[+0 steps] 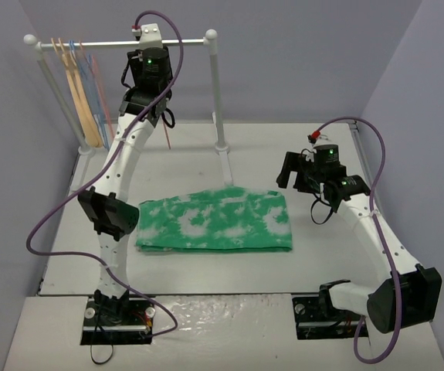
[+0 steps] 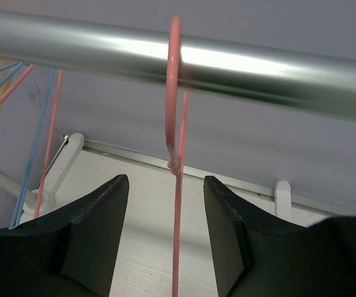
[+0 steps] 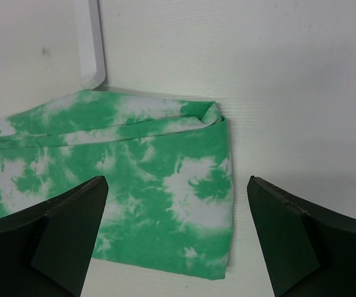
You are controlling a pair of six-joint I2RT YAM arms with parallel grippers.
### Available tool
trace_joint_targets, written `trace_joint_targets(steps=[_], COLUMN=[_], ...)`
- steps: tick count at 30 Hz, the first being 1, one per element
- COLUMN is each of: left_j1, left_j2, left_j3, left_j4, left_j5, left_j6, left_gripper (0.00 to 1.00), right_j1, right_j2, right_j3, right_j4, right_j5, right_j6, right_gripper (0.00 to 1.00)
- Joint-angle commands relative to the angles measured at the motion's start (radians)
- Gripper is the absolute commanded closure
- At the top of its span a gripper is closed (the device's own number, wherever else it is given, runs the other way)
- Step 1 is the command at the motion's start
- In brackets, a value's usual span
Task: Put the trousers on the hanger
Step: Pick up the hanger from the clothesline.
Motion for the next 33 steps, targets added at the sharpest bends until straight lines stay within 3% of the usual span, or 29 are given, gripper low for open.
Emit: trace_joint_targets(steps=[1,9,11,14,15,29,33], left_j1=[0.025,0.031,0.033,0.033,0.032,0.030,0.025], left_j2=[-0.010,0.013,0.012,0.003,-0.003,-0.111,-0.175], left_j3=[0.053,0.049,0.048,0.043,0.041,0.070,0.010], left_j4=[0.059,0.051,0.052,0.070,0.077,0.094,0.072], left_j5=[0.020,0.038,0.039,0.033,0.030,0.064,0.092], left_j6=[-0.015,-0.010,-0.012,-0.002,0.003,0.051,0.036], left_gripper=[0.53,0.62,0.72,0.97,1.00,1.00,1.00], right_j1=[-0.011,-0.018,-0.019,-0.019,-0.019,-0.022,-0.022], right_j2=[-0.042,-0.039,-0.039,-0.037,-0.037,-0.044,-0.053], right_j3=[0.000,-0.006,-0.006,-0.012,-0.013,-0.025,-0.031], right_j4=[0.014,0.011,0.011,0.011,0.012,0.013,0.011], right_j5=[-0.010,-0.011,-0.009,-0.010,-0.009,-0.009,-0.008], right_j6=[-0.021,-0.024,-0.026,-0.027,-0.028,-0.032,-0.032], right_gripper=[0.06,0.06,0.06,0.06,0.06,0.06,0.06])
